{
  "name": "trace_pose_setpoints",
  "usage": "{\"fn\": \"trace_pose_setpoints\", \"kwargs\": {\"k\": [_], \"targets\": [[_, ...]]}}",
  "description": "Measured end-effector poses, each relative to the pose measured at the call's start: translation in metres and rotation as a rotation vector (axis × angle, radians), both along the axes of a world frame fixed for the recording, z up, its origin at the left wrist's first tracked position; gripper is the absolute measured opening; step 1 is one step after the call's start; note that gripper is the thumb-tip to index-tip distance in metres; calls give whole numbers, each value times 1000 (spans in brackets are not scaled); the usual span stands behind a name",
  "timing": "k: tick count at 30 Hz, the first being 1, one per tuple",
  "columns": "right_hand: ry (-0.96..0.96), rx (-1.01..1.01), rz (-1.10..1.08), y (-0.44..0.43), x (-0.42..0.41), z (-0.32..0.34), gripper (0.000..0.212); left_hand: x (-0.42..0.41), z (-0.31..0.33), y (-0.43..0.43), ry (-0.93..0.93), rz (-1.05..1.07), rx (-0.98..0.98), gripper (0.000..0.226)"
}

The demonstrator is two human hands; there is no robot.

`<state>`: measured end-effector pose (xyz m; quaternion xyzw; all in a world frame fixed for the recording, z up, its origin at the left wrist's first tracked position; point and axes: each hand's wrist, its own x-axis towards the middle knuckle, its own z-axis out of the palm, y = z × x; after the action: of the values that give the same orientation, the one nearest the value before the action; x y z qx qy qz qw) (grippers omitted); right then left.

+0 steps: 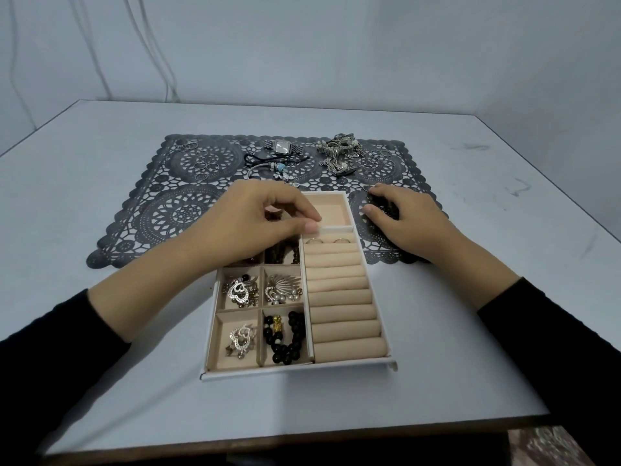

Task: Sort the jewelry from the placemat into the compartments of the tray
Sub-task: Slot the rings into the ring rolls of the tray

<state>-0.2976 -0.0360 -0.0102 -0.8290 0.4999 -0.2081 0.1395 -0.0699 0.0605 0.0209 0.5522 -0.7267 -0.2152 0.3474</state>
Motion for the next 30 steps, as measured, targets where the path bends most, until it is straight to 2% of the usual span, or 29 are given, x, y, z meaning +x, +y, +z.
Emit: {"fn": "trace_pose_setpoints", "kwargs": {"k": [7, 11, 15, 22, 30], "targets": [[-113, -79, -81, -8, -5, 3, 35, 38, 9, -2, 105, 192, -137, 18], [-115, -119, -87, -18, -2, 3, 31, 74, 2, -10, 8, 343, -159, 19], [-56, -101, -104, -29, 3, 1, 32, 107, -11, -21, -93, 469, -85, 25], [-76, -59, -132, -41, 8, 2, 21, 130, -25, -42, -304, 507, -55, 26], [-142, -5, -106, -48, 12, 6, 11, 137, -24, -50, -286, 517, -39, 16]]}}
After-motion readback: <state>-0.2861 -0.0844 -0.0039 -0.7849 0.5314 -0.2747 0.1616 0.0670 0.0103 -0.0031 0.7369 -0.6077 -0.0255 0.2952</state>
